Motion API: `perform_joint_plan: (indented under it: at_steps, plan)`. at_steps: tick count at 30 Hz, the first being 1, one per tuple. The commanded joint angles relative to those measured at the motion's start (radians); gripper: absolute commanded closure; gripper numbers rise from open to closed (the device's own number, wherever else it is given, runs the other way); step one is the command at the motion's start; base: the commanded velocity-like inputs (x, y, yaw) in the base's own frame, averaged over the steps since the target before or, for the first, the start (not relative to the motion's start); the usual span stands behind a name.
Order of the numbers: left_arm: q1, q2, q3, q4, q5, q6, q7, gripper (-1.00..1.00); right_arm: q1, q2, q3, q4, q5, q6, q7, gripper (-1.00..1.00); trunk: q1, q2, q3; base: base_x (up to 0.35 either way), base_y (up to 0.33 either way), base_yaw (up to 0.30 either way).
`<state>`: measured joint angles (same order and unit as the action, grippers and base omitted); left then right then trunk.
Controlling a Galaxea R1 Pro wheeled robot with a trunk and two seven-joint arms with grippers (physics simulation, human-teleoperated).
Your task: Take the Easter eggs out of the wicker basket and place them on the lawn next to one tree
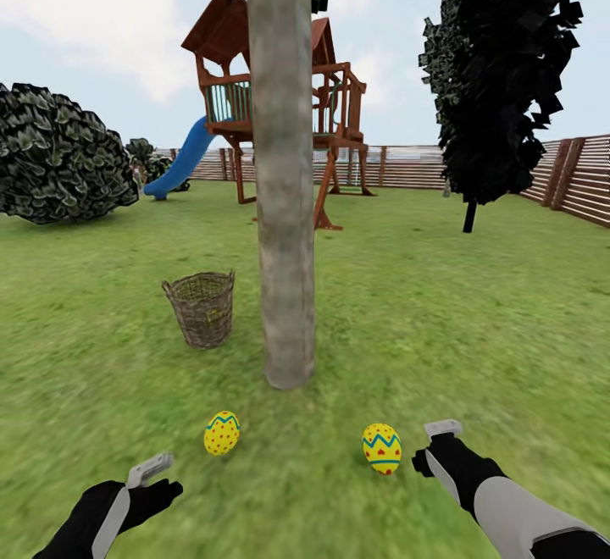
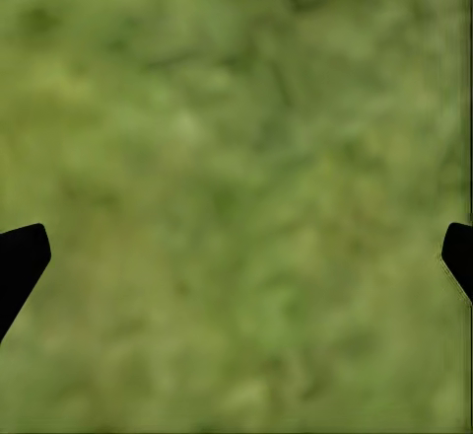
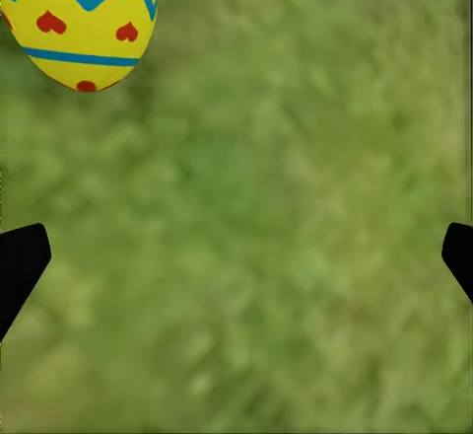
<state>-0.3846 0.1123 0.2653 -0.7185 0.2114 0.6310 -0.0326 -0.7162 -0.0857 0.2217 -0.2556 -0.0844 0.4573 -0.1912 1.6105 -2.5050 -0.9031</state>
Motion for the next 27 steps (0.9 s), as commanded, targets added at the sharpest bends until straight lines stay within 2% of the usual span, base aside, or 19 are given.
perform_joint_plan:
  at_steps: [1, 8, 23, 27]
  plan:
    - [0.0, -0.001, 0.003, -0.001, 0.0, 0.006, -0.004, -1.0, 0.0, -0.001, 0.007, -0.002, -0.009, 0.006, -0.005, -1.0, -0.001, 0.0, 0.003, 0.0, 0.0, 0.012]
    - [0.0, -0.002, 0.002, 0.0, 0.0, 0.006, -0.004, -1.0, 0.0, -0.001, 0.008, -0.002, -0.009, 0.004, -0.005, -1.0, -0.004, 0.002, 0.029, 0.0, 0.0, 0.002]
    - [0.0, -0.002, 0.0, 0.002, -0.001, 0.006, -0.004, -1.0, 0.0, 0.0, 0.008, -0.002, -0.011, 0.01, -0.004, -1.0, -0.011, 0.005, 0.068, 0.0, 0.0, 0.0]
    - [0.0, -0.003, 0.0, 0.002, -0.001, 0.006, -0.004, -1.0, 0.0, 0.0, 0.007, -0.002, -0.011, 0.01, -0.003, -1.0, -0.026, 0.033, 0.078, 0.0, 0.0, 0.0]
